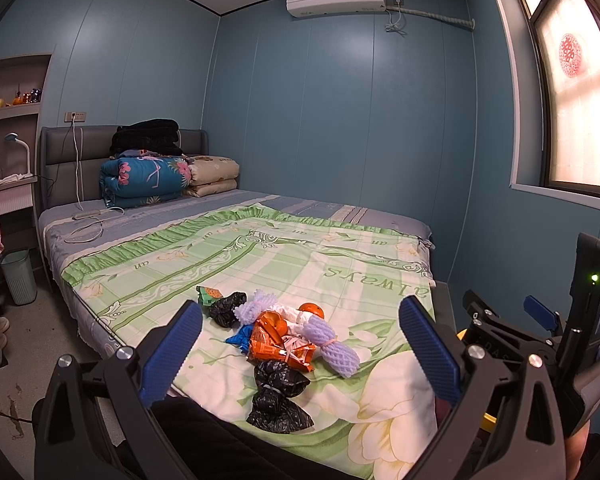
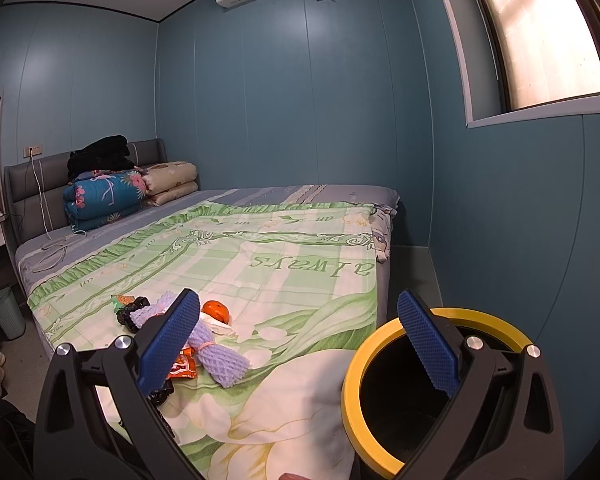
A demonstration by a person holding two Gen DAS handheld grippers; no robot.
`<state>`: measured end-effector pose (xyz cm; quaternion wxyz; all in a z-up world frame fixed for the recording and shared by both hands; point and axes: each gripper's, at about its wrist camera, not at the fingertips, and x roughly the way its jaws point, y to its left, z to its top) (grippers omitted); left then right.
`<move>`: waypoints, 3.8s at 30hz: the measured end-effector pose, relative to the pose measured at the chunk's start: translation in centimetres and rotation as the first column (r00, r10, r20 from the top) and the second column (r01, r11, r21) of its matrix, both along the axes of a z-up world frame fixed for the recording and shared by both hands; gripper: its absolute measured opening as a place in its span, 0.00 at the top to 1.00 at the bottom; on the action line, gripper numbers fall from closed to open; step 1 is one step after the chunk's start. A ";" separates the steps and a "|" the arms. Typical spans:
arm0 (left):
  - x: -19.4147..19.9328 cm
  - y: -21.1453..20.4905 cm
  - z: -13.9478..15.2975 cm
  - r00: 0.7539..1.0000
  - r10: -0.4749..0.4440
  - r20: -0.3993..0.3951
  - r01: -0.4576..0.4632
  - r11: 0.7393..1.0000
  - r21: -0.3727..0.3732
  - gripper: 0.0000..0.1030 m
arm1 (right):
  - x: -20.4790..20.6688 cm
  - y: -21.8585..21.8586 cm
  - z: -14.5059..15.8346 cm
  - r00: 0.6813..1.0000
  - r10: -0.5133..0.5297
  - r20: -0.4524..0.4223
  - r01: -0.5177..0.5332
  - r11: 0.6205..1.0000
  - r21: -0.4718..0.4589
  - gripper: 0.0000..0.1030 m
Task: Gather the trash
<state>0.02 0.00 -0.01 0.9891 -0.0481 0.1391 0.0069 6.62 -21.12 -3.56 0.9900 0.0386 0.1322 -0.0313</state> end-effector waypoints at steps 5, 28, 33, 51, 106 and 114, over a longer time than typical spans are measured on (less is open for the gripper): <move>0.0 0.0 0.0 1.000 0.000 0.000 0.000 1.000 0.000 0.08 | 0.0 0.0 0.0 1.000 0.000 -0.002 0.000 1.000 0.000 0.08; 0.0 0.0 0.0 1.000 0.000 -0.001 0.000 1.000 0.001 0.08 | -0.1 0.1 -0.1 1.000 0.001 -0.005 -0.001 1.000 0.002 0.08; 0.0 0.0 0.0 1.000 0.000 -0.001 0.000 1.000 0.001 0.08 | -0.1 0.1 -0.2 1.000 0.000 -0.005 0.000 1.000 0.002 0.08; 1.0 0.7 -0.6 0.999 0.000 -0.044 -0.001 1.000 -0.014 0.08 | 1.1 -0.3 -0.5 0.998 0.003 -0.055 -0.001 1.000 0.022 0.08; 40.2 21.4 -17.2 0.762 -0.024 -0.647 -0.155 0.964 -0.218 0.22 | 26.8 11.7 -12.7 0.654 0.361 -0.665 -0.397 0.912 0.104 0.25; 41.2 21.7 -19.2 0.745 -0.089 -0.662 -0.161 0.938 -0.308 0.72 | 27.2 11.5 -14.7 0.584 0.380 -0.717 -0.381 0.909 0.172 0.54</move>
